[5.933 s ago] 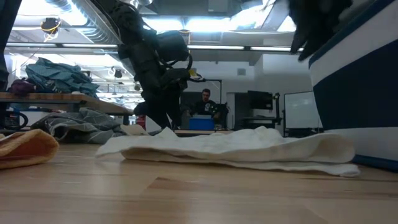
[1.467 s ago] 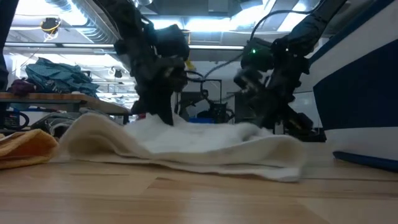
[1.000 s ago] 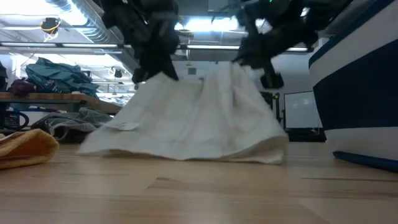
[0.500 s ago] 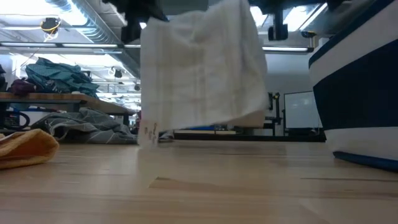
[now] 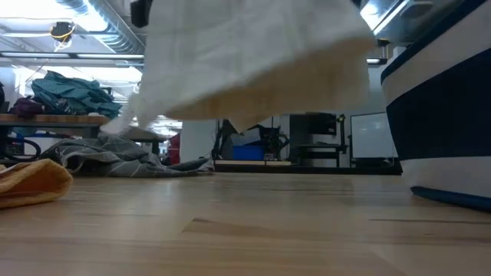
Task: Fold towel
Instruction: Fold the white kitchen towel
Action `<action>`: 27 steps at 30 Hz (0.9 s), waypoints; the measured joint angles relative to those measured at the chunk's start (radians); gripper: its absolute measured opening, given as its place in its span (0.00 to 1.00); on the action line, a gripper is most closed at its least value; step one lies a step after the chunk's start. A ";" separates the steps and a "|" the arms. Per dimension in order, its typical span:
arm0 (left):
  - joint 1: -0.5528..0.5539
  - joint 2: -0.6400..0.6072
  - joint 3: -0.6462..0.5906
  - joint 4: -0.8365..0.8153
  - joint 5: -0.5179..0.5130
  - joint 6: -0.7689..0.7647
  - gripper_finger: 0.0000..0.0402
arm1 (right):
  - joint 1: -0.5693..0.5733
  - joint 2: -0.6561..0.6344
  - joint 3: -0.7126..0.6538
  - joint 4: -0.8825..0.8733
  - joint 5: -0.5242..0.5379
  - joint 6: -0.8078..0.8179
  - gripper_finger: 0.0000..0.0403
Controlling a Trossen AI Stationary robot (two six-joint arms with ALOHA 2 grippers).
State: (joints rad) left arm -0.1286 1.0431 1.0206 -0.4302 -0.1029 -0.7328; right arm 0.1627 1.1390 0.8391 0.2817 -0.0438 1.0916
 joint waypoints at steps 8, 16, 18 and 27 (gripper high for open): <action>-0.238 0.000 0.000 0.054 -0.239 -0.174 0.00 | 0.197 0.011 0.000 0.070 0.235 0.003 0.01; -0.373 0.014 0.001 0.181 -0.402 -0.235 0.00 | 0.320 0.046 0.104 0.044 0.375 -0.027 0.01; -0.384 0.028 0.001 0.179 -0.426 -0.240 0.00 | 0.323 0.078 0.131 0.003 0.364 -0.030 0.01; -0.391 0.127 0.001 0.165 -0.497 -0.237 0.00 | 0.305 0.142 0.137 -0.152 0.385 0.016 0.01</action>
State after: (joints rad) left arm -0.5194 1.1702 1.0214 -0.2648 -0.5994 -0.9697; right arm 0.4675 1.2814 0.9764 0.1298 0.3414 1.1080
